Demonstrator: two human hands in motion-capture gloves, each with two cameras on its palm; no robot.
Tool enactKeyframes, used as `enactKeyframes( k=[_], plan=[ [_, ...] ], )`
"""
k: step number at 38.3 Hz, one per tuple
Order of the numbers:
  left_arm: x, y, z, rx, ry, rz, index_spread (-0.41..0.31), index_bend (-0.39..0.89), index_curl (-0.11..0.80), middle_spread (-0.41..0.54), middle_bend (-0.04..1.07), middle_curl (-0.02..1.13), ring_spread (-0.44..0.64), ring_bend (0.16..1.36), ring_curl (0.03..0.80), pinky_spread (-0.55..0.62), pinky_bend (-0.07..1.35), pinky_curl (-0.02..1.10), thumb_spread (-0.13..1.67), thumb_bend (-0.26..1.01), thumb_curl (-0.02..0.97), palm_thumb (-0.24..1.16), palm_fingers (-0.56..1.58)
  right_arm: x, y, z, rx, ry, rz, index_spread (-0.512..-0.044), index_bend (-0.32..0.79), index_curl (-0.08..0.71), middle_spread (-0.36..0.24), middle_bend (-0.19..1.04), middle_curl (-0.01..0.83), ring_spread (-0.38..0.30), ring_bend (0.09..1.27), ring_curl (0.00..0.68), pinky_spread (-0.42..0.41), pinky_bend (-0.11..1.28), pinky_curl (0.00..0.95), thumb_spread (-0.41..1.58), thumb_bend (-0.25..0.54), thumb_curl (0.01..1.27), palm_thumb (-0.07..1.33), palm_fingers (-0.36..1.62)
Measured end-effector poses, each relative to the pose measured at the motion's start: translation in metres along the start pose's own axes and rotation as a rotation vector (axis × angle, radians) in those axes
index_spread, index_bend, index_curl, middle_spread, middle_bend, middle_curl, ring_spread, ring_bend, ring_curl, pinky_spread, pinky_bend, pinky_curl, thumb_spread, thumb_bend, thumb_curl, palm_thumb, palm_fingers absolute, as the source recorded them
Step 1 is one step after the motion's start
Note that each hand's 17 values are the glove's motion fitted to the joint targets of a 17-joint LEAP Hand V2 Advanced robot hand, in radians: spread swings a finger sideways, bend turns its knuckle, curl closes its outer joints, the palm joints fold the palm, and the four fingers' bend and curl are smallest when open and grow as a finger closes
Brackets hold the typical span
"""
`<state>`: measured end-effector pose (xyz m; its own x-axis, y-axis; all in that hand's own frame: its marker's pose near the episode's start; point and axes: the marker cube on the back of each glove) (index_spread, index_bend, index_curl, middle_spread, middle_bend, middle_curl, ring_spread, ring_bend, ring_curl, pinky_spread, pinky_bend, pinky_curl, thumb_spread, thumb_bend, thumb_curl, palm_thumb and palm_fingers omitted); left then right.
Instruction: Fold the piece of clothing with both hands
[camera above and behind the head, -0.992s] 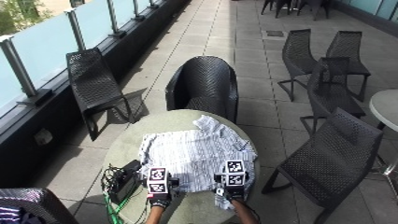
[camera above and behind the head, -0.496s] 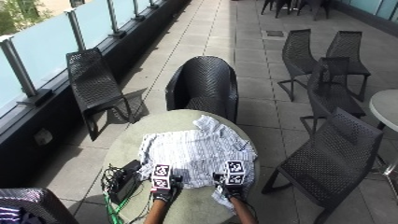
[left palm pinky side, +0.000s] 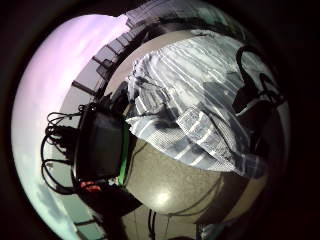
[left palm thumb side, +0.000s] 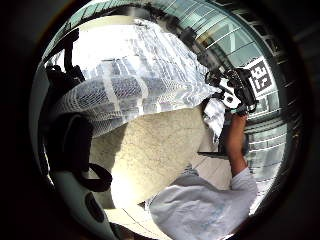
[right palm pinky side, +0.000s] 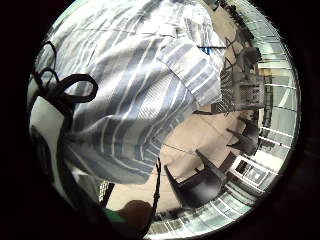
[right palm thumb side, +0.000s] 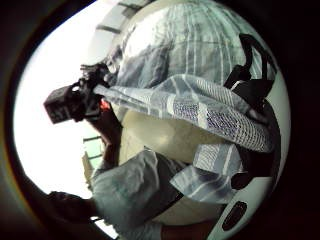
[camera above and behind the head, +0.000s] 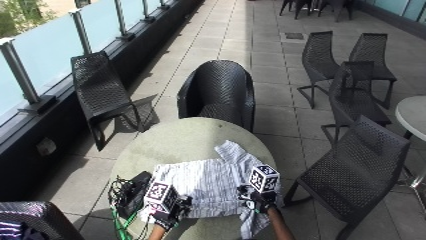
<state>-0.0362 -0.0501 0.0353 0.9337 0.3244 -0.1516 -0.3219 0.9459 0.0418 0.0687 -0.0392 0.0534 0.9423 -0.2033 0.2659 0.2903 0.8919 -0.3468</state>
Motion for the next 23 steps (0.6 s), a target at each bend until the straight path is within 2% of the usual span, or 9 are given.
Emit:
enactKeyframes(
  k=[4,9,12,15,17,20,23],
  plan=[
    [0.006,-0.01,-0.036,-0.039,0.019,0.007,-0.302,0.16,0.375,-0.343,0.5,0.49,-0.35,0.8,0.406,-0.24,0.42,0.3,1.29,0.05,0.309,0.65,1.38,0.0,-0.015,-0.046,-0.04,-0.063,-0.024,-0.321,0.07,0.294,-0.247,0.44,0.44,-0.253,0.76,0.43,-0.257,0.54,0.376,1.26,0.19,0.33,0.95,1.37],
    [-0.009,-0.064,-0.067,-0.02,-0.157,-0.131,-0.31,0.15,0.379,-0.359,0.53,0.51,-0.38,0.87,0.443,-0.3,0.47,0.34,1.3,0.05,0.305,0.66,1.37,-0.032,-0.049,-0.104,0.06,-0.108,-0.116,-0.314,0.08,0.279,-0.241,0.5,0.468,-0.241,0.83,0.466,-0.28,0.62,0.414,1.27,0.175,0.32,0.95,1.36],
    [-0.034,-0.111,-0.062,-0.056,-0.245,-0.255,-0.314,0.16,0.385,-0.366,0.55,0.52,-0.38,0.9,0.458,-0.32,0.47,0.36,1.3,0.04,0.302,0.67,1.35,-0.04,-0.08,-0.123,0.045,-0.011,0.131,-0.313,0.09,0.277,-0.241,0.53,0.48,-0.235,0.86,0.481,-0.289,0.66,0.432,1.27,0.164,0.31,0.95,1.35],
    [-0.054,-0.144,-0.054,-0.087,-0.285,-0.354,-0.317,0.19,0.401,-0.363,0.54,0.52,-0.39,0.91,0.464,-0.31,0.44,0.36,1.3,0.04,0.301,0.68,1.29,-0.034,-0.127,-0.121,0.052,0.063,0.26,-0.313,0.11,0.277,-0.24,0.54,0.488,-0.233,0.88,0.492,-0.286,0.68,0.445,1.27,0.151,0.31,0.95,1.33],
    [-0.051,-0.146,-0.06,-0.095,-0.29,-0.391,-0.317,0.24,0.423,-0.355,0.51,0.52,-0.38,0.85,0.452,-0.29,0.38,0.36,1.32,0.05,0.302,0.71,1.2,-0.03,-0.153,-0.114,0.063,0.08,0.266,-0.312,0.11,0.278,-0.236,0.55,0.494,-0.227,0.89,0.498,-0.288,0.7,0.451,1.25,0.129,0.3,0.93,1.33],
    [-0.05,-0.142,-0.057,-0.132,-0.287,-0.422,-0.32,0.26,0.441,-0.347,0.49,0.51,-0.38,0.82,0.446,-0.27,0.34,0.35,1.33,0.06,0.302,0.74,1.18,-0.024,-0.178,-0.102,0.052,0.095,0.28,-0.315,0.12,0.283,-0.234,0.56,0.5,-0.225,0.9,0.504,-0.289,0.71,0.457,1.24,0.112,0.29,0.93,1.32],
    [-0.067,-0.148,-0.038,-0.025,-0.326,-0.429,-0.319,0.25,0.45,-0.345,0.48,0.52,-0.38,0.8,0.442,-0.25,0.3,0.35,1.34,0.06,0.301,0.76,1.19,-0.022,-0.188,-0.087,0.053,0.151,0.307,-0.321,0.14,0.291,-0.234,0.58,0.507,-0.225,0.91,0.509,-0.29,0.71,0.46,1.22,0.096,0.29,0.93,1.32]
  ],
)
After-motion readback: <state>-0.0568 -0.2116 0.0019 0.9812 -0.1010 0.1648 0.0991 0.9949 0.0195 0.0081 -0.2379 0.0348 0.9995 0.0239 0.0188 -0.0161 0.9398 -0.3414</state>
